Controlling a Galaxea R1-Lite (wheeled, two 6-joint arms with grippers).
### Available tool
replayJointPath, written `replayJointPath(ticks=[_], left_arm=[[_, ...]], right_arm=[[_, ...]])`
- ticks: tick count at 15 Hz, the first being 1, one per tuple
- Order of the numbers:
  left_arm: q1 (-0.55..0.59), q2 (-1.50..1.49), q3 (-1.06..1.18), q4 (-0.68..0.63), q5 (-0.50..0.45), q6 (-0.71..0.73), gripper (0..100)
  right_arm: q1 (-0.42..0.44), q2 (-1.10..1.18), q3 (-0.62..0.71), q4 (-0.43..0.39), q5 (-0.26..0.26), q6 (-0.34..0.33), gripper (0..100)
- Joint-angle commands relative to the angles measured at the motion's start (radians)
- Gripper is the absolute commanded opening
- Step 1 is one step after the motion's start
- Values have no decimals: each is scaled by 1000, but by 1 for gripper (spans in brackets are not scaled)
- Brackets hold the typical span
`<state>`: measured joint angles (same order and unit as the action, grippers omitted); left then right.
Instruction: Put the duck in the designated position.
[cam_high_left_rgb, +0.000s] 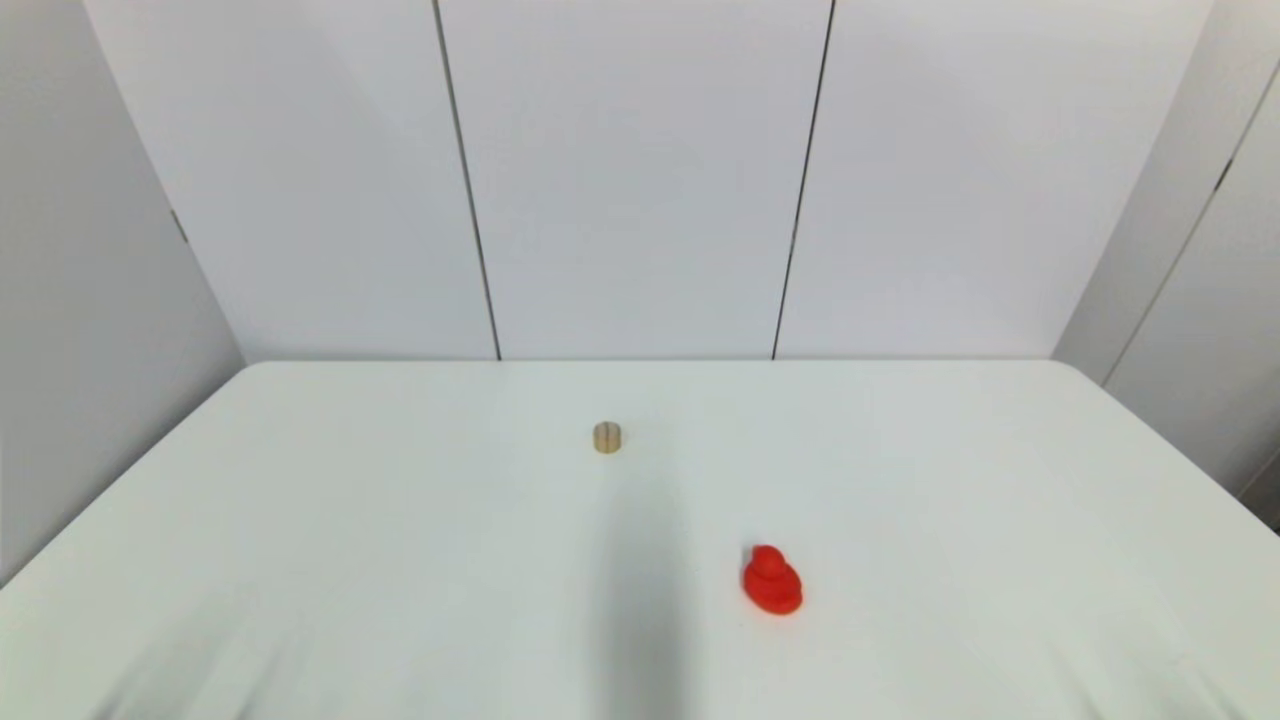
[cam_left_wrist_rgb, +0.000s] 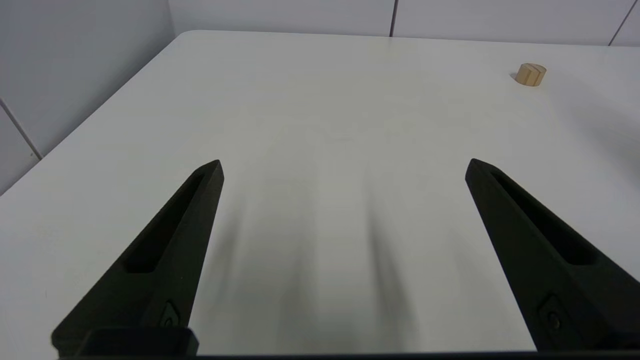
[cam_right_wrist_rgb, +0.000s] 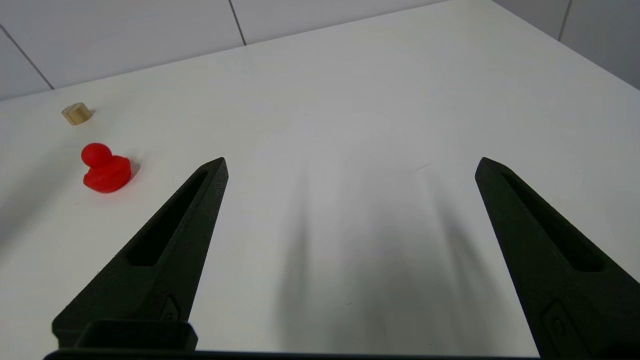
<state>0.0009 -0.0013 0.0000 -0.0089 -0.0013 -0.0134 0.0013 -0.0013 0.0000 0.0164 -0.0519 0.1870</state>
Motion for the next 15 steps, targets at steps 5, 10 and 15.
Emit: replayJointPath(ticks=[5,10,15], left_arm=[[4,1,0,0,0,-2,100],[4,58,-8,7,0,16,100],[-4,337,-150,-3,-210,190,100]], right_arm=[[0,1,0,0,0,2,100],[0,1,0,0,0,2,100],[0,1,0,0,0,2,100]])
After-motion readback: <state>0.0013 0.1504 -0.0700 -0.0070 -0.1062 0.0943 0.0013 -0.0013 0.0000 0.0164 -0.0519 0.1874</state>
